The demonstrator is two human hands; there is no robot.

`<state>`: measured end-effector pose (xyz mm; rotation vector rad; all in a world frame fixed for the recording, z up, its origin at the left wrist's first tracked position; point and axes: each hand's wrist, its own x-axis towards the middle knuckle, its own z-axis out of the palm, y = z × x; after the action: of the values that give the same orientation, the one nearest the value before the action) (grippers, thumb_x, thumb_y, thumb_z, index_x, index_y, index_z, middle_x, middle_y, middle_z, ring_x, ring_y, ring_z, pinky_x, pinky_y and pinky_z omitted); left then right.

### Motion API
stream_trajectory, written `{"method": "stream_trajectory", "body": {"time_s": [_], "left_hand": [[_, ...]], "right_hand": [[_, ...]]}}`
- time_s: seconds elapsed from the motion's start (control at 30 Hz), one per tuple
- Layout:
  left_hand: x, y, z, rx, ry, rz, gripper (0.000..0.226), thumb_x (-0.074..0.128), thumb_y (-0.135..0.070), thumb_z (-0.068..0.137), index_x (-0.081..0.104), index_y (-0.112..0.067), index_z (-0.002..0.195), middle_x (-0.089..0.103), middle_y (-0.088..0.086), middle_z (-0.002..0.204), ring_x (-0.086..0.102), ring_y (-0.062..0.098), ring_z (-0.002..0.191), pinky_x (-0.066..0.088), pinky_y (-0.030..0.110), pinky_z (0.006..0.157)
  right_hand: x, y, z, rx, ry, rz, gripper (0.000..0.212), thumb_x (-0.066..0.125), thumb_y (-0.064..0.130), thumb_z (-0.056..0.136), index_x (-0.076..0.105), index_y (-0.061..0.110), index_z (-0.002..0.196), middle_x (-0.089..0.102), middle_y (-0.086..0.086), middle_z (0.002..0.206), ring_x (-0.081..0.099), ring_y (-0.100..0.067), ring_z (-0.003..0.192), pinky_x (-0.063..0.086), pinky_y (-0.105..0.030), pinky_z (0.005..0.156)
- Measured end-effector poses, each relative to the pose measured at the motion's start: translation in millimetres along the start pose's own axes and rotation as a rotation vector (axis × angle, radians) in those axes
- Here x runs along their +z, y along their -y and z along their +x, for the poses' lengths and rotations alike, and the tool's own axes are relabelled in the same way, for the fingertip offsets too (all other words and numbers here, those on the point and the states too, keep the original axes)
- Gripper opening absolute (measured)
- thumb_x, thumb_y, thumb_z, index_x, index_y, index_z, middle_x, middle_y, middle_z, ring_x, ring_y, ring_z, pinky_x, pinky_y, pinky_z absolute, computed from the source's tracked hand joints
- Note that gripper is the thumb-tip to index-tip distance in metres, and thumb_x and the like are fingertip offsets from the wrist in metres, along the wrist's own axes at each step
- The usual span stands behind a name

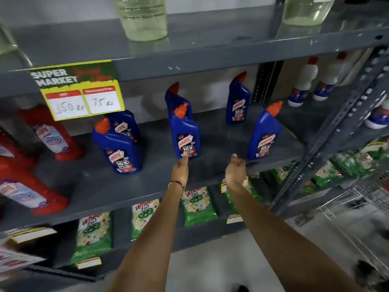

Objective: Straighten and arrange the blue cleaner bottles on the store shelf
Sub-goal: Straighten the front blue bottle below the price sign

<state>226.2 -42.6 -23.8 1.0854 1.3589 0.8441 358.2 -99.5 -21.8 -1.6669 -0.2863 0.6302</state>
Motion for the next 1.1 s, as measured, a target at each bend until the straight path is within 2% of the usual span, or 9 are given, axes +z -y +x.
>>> {"method": "stream_trajectory", "body": {"time_s": [0.1, 0.27, 0.4, 0.5, 0.6, 0.67, 0.73, 0.87, 1.1], "left_hand": [[-24, -3, 6, 0.001, 0.043, -0.019, 0.058, 0.035, -0.054, 0.09, 0.051, -0.012, 0.127, 0.053, 0.015, 0.134, 0.05, 0.025, 0.117, 0.033, 0.03, 0.092], [-45, -6, 19, -0.092, 0.086, -0.108, 0.079, 0.029, -0.067, 0.083, 0.029, -0.016, 0.142, 0.032, 0.01, 0.151, 0.03, 0.026, 0.138, 0.023, 0.039, 0.113], [-46, -13, 26, -0.13, 0.109, -0.15, 0.087, 0.026, -0.075, 0.078, 0.025, -0.019, 0.144, 0.024, 0.007, 0.155, 0.026, 0.023, 0.141, 0.021, 0.039, 0.117], [-41, -18, 36, -0.09, 0.101, -0.133, 0.082, 0.028, -0.071, 0.08, 0.027, -0.019, 0.143, 0.028, 0.006, 0.153, 0.029, 0.024, 0.139, 0.023, 0.038, 0.115], [-32, -19, 46, -0.001, 0.117, -0.087, 0.073, 0.036, -0.063, 0.084, 0.033, -0.018, 0.141, 0.039, 0.008, 0.148, 0.041, 0.022, 0.131, 0.031, 0.039, 0.112], [-27, -16, 51, 0.012, 0.113, -0.093, 0.07, 0.043, -0.057, 0.085, 0.035, -0.014, 0.139, 0.045, 0.009, 0.143, 0.047, 0.023, 0.126, 0.036, 0.04, 0.109], [-23, -12, 54, 0.03, 0.094, -0.094, 0.061, 0.046, -0.053, 0.086, 0.045, -0.012, 0.131, 0.053, 0.01, 0.134, 0.054, 0.021, 0.116, 0.042, 0.036, 0.103], [-16, -9, 53, 0.043, 0.049, -0.141, 0.042, 0.046, -0.052, 0.087, 0.054, -0.019, 0.112, 0.061, 0.008, 0.122, 0.057, 0.021, 0.11, 0.045, 0.036, 0.098], [-16, -3, 29, 0.043, 0.026, -0.118, 0.047, 0.045, -0.051, 0.087, 0.051, -0.018, 0.12, 0.059, 0.01, 0.127, 0.056, 0.022, 0.113, 0.042, 0.041, 0.104]], "right_hand": [[25, 5, -10, 0.055, 0.2, -0.13, 0.059, 0.035, 0.047, 0.093, 0.037, 0.003, 0.133, 0.042, -0.021, 0.141, 0.041, -0.037, 0.128, 0.032, -0.041, 0.102], [52, 19, -10, 0.057, 0.479, -0.277, 0.072, 0.028, 0.062, 0.088, 0.025, 0.017, 0.143, 0.026, -0.01, 0.153, 0.028, -0.029, 0.138, 0.023, -0.041, 0.11], [60, 28, 2, 0.043, 0.595, -0.222, 0.067, 0.024, 0.062, 0.088, 0.024, 0.023, 0.143, 0.026, -0.005, 0.153, 0.027, -0.024, 0.139, 0.024, -0.043, 0.114], [66, 30, 10, 0.038, 0.674, -0.192, 0.064, 0.023, 0.061, 0.089, 0.027, 0.025, 0.142, 0.033, -0.003, 0.15, 0.033, -0.02, 0.135, 0.027, -0.039, 0.11], [70, 27, 16, 0.013, 0.782, -0.166, 0.059, 0.023, 0.06, 0.09, 0.032, 0.027, 0.139, 0.042, -0.001, 0.144, 0.043, -0.008, 0.119, 0.034, -0.024, 0.096], [74, 23, 22, -0.005, 0.811, -0.161, 0.056, 0.024, 0.058, 0.091, 0.035, 0.028, 0.137, 0.046, 0.001, 0.138, 0.047, -0.003, 0.106, 0.037, -0.014, 0.081], [77, 20, 28, -0.016, 0.81, -0.156, 0.052, 0.026, 0.056, 0.091, 0.038, 0.028, 0.134, 0.048, 0.002, 0.133, 0.049, -0.003, 0.102, 0.038, -0.013, 0.075], [80, 14, 36, -0.041, 0.794, -0.152, 0.048, 0.03, 0.055, 0.091, 0.042, 0.029, 0.128, 0.049, -0.001, 0.134, 0.05, -0.007, 0.105, 0.039, -0.023, 0.085], [62, 5, 26, -0.065, 0.784, -0.185, 0.051, 0.033, 0.062, 0.086, 0.044, 0.031, 0.125, 0.051, -0.002, 0.133, 0.05, -0.014, 0.112, 0.039, -0.035, 0.1]]}}
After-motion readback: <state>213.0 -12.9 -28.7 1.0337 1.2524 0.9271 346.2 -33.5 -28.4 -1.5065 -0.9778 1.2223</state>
